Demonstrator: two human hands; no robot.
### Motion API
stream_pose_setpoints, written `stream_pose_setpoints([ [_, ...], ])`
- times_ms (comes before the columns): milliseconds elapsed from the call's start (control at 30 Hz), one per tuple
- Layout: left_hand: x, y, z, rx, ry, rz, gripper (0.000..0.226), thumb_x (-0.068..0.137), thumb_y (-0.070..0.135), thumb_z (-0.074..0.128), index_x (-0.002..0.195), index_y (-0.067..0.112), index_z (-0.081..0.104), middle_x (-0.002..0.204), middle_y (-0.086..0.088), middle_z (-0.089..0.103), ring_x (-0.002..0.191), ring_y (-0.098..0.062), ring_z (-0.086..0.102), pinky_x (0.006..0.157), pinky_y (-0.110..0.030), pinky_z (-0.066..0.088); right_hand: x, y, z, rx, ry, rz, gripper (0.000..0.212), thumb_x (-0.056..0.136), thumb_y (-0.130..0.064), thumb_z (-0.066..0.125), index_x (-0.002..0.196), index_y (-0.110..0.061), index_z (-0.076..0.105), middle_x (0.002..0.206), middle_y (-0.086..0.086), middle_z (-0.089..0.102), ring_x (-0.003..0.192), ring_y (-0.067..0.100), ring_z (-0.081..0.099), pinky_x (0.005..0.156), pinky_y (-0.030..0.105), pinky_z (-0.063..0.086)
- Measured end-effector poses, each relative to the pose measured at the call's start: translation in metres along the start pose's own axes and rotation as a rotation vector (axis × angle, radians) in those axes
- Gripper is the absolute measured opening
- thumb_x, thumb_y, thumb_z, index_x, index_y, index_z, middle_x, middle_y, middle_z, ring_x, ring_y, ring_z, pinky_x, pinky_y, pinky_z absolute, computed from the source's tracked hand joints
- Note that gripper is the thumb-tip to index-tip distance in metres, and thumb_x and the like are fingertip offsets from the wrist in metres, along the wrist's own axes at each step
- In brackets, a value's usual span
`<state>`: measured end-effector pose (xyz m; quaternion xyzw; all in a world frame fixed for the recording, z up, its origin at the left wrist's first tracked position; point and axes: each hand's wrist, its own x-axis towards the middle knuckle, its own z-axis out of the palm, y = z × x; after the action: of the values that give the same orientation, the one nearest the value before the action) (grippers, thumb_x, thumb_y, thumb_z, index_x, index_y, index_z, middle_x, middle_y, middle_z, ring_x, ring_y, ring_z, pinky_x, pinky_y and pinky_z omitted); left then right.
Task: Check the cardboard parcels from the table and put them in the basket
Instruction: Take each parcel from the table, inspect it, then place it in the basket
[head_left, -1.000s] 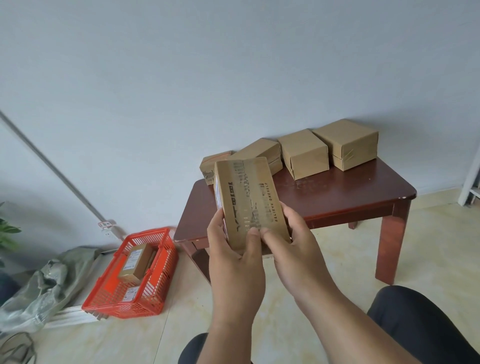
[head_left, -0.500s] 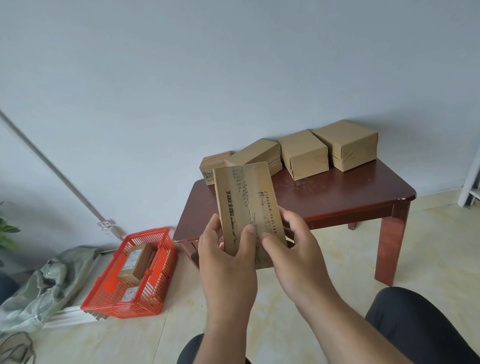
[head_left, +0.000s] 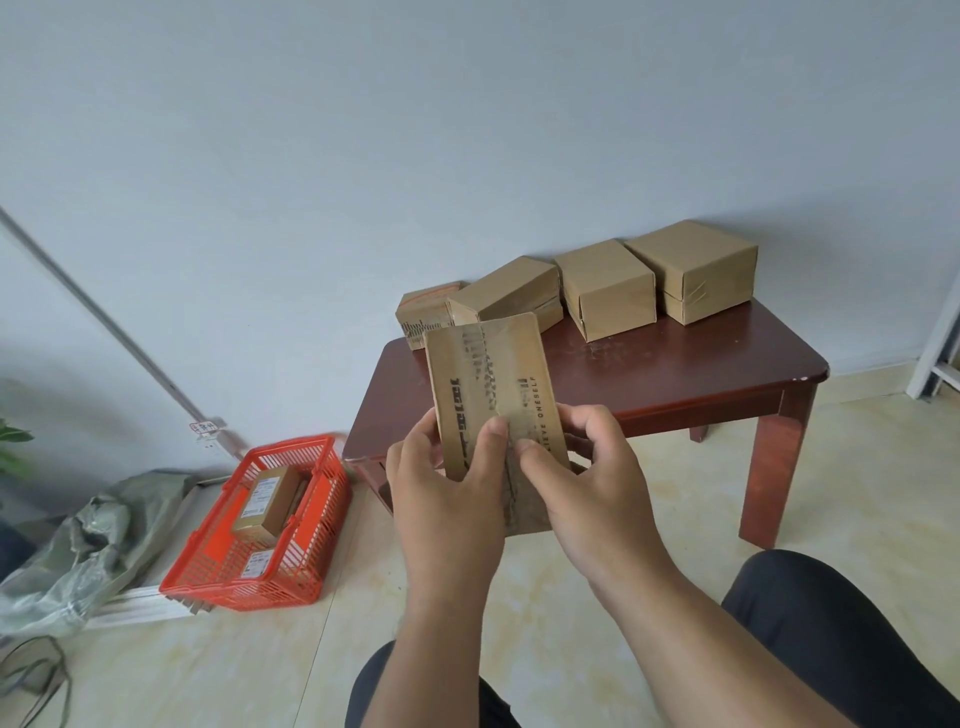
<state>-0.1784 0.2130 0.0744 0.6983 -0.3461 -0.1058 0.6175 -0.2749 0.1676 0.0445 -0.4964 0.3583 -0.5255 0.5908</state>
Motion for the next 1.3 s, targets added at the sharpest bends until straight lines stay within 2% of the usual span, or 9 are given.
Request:
stream_pose_setpoints([
  [100, -0.009, -0.003, 0.001, 0.015, -0.024, -0.006, 0.031, 0.088, 0.045, 0.079, 0.117, 0.046, 0.067, 0.116, 0.026, 0.052, 0.113, 0.004, 0.058, 0.091, -0.054, 0.06, 0.001, 0.002, 0.0, 0.011, 0.032, 0.011, 0.024, 0.091, -0.022, 0.08, 0.108, -0.027, 0.064, 0.099, -0.013, 0.075, 0.087, -0.004, 0.071, 0.064, 0.013, 0.054],
  [233, -0.017, -0.005, 0.001, 0.034, -0.038, 0.031, 0.038, 0.087, 0.037, 0.079, 0.117, 0.053, 0.061, 0.118, 0.034, 0.051, 0.126, 0.004, 0.051, 0.108, -0.039, 0.05, 0.002, 0.006, 0.001, -0.008, 0.097, 0.026, 0.023, 0.09, -0.037, 0.082, 0.103, -0.028, 0.065, 0.098, -0.014, 0.077, 0.09, 0.001, 0.073, 0.065, 0.017, 0.055],
  [333, -0.014, -0.005, -0.003, 0.025, -0.06, -0.01, 0.047, 0.085, 0.045, 0.077, 0.128, 0.05, 0.058, 0.124, 0.031, 0.061, 0.121, -0.002, 0.062, 0.096, -0.054, 0.059, 0.001, 0.004, 0.001, -0.028, 0.101, 0.015, 0.025, 0.089, -0.041, 0.083, 0.103, -0.028, 0.066, 0.097, -0.016, 0.077, 0.09, 0.001, 0.073, 0.067, 0.019, 0.055],
  [467, -0.004, 0.0, -0.005, -0.008, -0.039, 0.012, 0.036, 0.09, 0.035, 0.077, 0.122, 0.031, 0.061, 0.113, 0.021, 0.07, 0.097, 0.018, 0.062, 0.083, -0.014, 0.055, 0.001, 0.003, 0.002, -0.007, 0.057, -0.011, 0.025, 0.089, -0.035, 0.083, 0.106, -0.026, 0.066, 0.099, -0.013, 0.077, 0.093, 0.002, 0.074, 0.069, 0.018, 0.057],
  [700, 0.004, 0.009, -0.005, 0.06, -0.063, 0.062, 0.034, 0.09, 0.053, 0.073, 0.122, 0.045, 0.066, 0.121, 0.018, 0.07, 0.118, 0.003, 0.063, 0.1, -0.042, 0.055, 0.002, -0.004, -0.001, -0.071, 0.001, -0.048, 0.032, 0.094, -0.04, 0.077, 0.123, -0.044, 0.065, 0.107, -0.022, 0.074, 0.103, -0.003, 0.068, 0.081, 0.028, 0.062],
  [867, -0.008, 0.009, -0.001, 0.093, -0.09, 0.039, 0.038, 0.088, 0.048, 0.072, 0.124, 0.05, 0.064, 0.123, 0.019, 0.068, 0.12, 0.004, 0.06, 0.1, -0.034, 0.052, 0.009, -0.007, -0.003, -0.102, 0.082, -0.017, 0.021, 0.091, -0.048, 0.075, 0.11, -0.04, 0.07, 0.098, -0.021, 0.074, 0.093, 0.0, 0.07, 0.084, 0.039, 0.062],
  [967, -0.009, 0.01, -0.001, 0.101, -0.077, 0.012, 0.041, 0.087, 0.047, 0.073, 0.127, 0.046, 0.064, 0.124, 0.019, 0.066, 0.117, 0.007, 0.058, 0.094, -0.025, 0.048, 0.011, -0.009, -0.003, -0.145, 0.089, -0.021, 0.022, 0.089, -0.053, 0.076, 0.104, -0.038, 0.069, 0.098, -0.02, 0.074, 0.092, 0.0, 0.07, 0.08, 0.036, 0.061],
  [1100, 0.001, 0.015, -0.001, 0.083, -0.033, -0.035, 0.034, 0.089, 0.048, 0.074, 0.12, 0.039, 0.064, 0.108, 0.025, 0.071, 0.111, 0.007, 0.063, 0.094, -0.03, 0.054, 0.014, -0.01, 0.002, -0.171, 0.052, -0.045, 0.024, 0.09, -0.046, 0.078, 0.109, -0.036, 0.069, 0.107, -0.013, 0.074, 0.098, 0.003, 0.07, 0.076, 0.025, 0.057],
  [1300, 0.017, 0.026, 0.0, 0.104, -0.034, -0.048, 0.03, 0.089, 0.053, 0.075, 0.111, 0.037, 0.063, 0.097, 0.028, 0.072, 0.101, 0.008, 0.066, 0.084, -0.027, 0.054, 0.026, -0.025, 0.005, -0.143, 0.0, -0.012, 0.022, 0.089, -0.032, 0.08, 0.103, -0.03, 0.064, 0.089, -0.023, 0.073, 0.076, -0.005, 0.068, 0.057, 0.012, 0.049],
])
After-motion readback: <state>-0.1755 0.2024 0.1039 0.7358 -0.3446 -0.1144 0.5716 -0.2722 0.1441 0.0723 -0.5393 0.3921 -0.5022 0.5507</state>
